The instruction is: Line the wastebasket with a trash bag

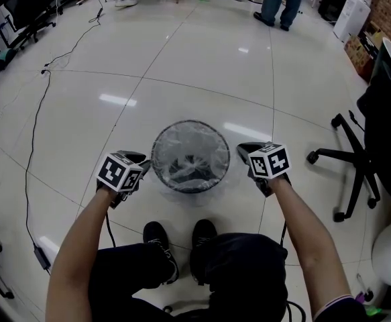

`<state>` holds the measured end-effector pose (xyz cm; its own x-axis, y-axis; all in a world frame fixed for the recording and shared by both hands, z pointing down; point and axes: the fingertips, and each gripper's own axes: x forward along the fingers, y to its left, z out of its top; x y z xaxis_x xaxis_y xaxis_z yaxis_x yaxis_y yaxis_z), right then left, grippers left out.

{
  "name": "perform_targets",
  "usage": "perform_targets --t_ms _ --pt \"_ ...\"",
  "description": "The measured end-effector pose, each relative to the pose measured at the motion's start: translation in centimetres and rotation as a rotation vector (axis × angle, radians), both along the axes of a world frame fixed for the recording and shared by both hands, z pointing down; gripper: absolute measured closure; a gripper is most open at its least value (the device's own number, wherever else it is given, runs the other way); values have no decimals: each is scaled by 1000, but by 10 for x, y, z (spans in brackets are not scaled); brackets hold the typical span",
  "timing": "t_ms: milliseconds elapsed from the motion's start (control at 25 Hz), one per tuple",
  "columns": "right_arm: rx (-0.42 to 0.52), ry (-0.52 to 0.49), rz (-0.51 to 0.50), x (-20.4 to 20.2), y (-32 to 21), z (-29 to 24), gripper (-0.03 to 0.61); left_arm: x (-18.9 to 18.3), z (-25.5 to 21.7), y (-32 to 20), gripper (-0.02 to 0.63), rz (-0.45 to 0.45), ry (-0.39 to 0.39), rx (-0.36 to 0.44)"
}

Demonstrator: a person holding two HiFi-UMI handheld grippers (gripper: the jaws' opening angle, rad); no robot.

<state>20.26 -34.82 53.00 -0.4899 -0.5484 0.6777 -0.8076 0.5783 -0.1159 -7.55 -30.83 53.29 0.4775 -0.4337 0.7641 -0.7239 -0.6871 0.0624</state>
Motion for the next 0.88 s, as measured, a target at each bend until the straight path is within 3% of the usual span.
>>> perform_targets --t_ms 160,440,880 --pt "12 -7 27 4 -2 -6 560 -10 -14 -1 498 -33 38 35" --pt "44 -27 51 3 -2 -24 560 -16 -48 -6 495 -97 136 103" --pt "45 -87 71 14 2 -32 522 80 -88 -13 499 59 176 179"
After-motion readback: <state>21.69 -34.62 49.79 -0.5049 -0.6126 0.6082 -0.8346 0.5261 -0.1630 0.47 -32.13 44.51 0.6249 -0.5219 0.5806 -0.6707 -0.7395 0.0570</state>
